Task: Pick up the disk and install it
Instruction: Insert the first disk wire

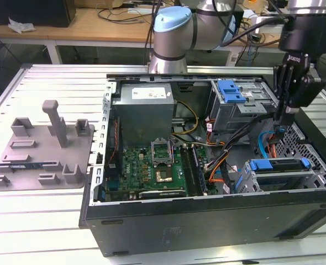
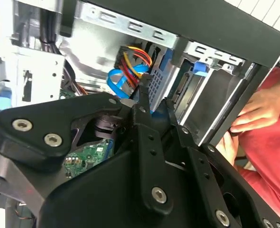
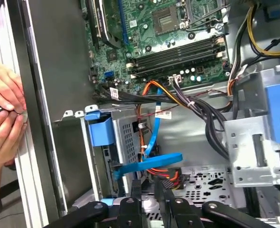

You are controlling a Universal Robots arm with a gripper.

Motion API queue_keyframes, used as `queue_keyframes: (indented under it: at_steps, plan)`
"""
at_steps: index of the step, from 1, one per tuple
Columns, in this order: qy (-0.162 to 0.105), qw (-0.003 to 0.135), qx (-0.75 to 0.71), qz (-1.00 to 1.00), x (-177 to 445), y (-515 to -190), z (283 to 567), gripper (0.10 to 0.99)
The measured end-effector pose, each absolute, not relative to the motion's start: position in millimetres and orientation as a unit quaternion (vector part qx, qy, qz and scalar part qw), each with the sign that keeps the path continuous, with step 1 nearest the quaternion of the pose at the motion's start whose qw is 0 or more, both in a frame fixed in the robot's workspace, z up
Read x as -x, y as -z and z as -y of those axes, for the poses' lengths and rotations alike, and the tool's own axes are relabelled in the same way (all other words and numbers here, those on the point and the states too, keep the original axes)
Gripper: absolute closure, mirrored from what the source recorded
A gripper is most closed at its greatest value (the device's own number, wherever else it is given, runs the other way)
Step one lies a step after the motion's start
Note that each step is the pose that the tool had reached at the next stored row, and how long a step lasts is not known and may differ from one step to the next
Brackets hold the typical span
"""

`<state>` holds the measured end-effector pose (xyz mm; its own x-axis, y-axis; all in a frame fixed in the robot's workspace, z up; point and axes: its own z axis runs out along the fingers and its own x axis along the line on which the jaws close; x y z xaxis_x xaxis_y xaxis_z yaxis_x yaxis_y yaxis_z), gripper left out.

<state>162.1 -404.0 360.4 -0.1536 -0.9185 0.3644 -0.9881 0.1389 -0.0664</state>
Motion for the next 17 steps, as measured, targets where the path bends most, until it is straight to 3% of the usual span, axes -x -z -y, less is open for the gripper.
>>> queue_keyframes:
  at_steps: [17]
  plan:
    - [-0.163, 0.135, -0.628, 0.749, -168.3, -342.4, 392.7, 0.796]
